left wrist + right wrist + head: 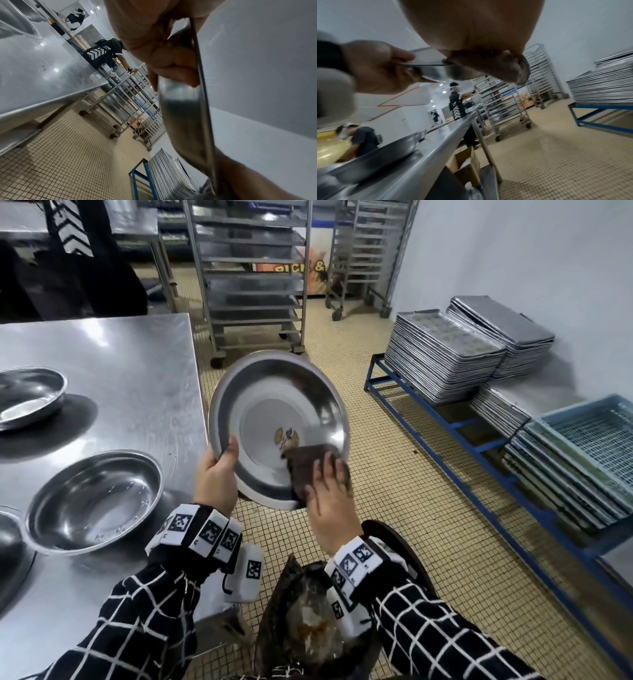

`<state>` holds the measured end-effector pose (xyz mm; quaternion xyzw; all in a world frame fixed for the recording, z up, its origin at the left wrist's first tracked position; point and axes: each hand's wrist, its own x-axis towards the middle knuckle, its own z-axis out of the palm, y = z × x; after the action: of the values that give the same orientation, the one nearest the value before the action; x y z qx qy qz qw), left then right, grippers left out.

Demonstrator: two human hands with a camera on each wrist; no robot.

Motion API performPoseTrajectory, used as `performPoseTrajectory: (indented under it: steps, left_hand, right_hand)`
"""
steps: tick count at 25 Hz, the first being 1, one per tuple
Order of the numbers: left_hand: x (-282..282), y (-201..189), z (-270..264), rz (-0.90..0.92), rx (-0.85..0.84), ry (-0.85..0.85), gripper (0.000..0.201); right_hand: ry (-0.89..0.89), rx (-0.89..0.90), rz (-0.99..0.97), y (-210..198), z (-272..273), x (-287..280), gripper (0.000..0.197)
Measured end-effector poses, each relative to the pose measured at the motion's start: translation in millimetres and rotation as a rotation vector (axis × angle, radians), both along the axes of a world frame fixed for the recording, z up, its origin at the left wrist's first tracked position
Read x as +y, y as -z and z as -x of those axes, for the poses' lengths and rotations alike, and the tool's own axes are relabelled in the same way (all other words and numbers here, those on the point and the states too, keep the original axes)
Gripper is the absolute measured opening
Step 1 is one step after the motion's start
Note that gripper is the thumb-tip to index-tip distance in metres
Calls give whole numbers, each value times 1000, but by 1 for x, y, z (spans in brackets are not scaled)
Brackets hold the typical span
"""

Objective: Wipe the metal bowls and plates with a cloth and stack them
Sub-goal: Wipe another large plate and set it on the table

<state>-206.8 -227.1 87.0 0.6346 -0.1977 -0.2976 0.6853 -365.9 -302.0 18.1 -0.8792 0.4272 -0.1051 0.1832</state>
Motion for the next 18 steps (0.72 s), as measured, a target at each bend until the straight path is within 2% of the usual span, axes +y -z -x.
performPoseTrajectory:
  steps: [3,6,9,12,15,18]
  left_hand:
    - [0,-2,6,8,21,38,18]
    - [-1,0,1,14,114,81,19]
    - [-3,6,-3,-15,141,90,19]
    - [-7,7,0,-5,164,68,20]
    - [-16,9,1,-3,239,-37,20]
    - [-24,13,8,39,304,-68,19]
  right_hand:
    - [155,-102,0,-6,9,-34,60]
    - [237,-355,-107,-30,20,-58,60]
    - [349,-503,-238,-53,23,-76,36]
    - [450,-629,-297,-61,23,-76,20]
    - [549,-776,-310,-63,17,-61,12]
    - [646,-934,-394,-60,4,-37,23]
